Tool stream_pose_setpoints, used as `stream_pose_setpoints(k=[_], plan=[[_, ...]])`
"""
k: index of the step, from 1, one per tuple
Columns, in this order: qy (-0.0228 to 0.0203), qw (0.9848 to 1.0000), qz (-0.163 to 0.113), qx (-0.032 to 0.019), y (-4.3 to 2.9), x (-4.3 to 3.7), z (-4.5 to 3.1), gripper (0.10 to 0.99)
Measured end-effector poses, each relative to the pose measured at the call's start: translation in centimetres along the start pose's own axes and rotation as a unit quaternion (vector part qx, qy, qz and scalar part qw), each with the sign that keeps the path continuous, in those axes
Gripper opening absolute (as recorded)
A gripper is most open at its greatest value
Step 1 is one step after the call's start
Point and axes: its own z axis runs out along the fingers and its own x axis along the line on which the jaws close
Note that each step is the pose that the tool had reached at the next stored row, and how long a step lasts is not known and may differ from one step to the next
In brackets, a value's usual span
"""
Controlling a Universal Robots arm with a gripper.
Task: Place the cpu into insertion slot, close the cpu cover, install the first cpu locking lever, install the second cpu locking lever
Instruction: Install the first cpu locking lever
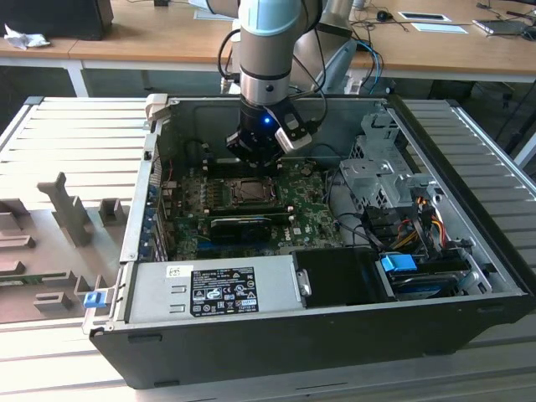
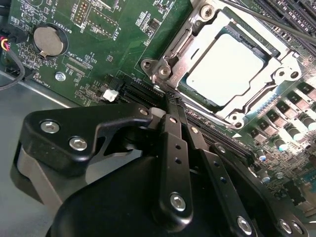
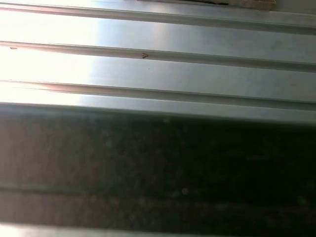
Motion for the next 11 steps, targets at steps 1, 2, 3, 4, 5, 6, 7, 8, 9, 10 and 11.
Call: stream_pose_setpoints(k=[1,2,3,4,5,6,7,8,9,10,11], plan=[[-0.0001,1.0000,0.000,-0.0002,0.01,0.00,-0.04,0.106],[-0.0003,1.0000,0.000,-0.0004,0.02,-0.01,-0.08,0.106],[-0.0002,1.0000,0.000,-0.0001,0.02,-0.01,-0.09,0.106],[-0.0001,1.0000,0.000,0.0003,0.01,-0.01,-0.10,0.106],[0.0000,1.0000,0.000,0.0006,0.00,-0.01,-0.11,0.106],[0.0000,1.0000,0.000,0.0008,0.00,-0.01,-0.11,0.106],[0.0000,1.0000,0.000,0.0009,0.00,-0.01,-0.11,0.106],[0.0000,1.0000,0.000,0.0009,-0.02,-0.01,-0.10,0.106],[0.0000,1.0000,0.000,0.0009,-0.04,-0.01,-0.09,0.106],[0.0000,1.0000,0.000,0.0008,-0.06,-0.01,-0.09,0.106],[0.0000,1.0000,0.000,0.0008,-0.09,-0.01,-0.08,0.106]])
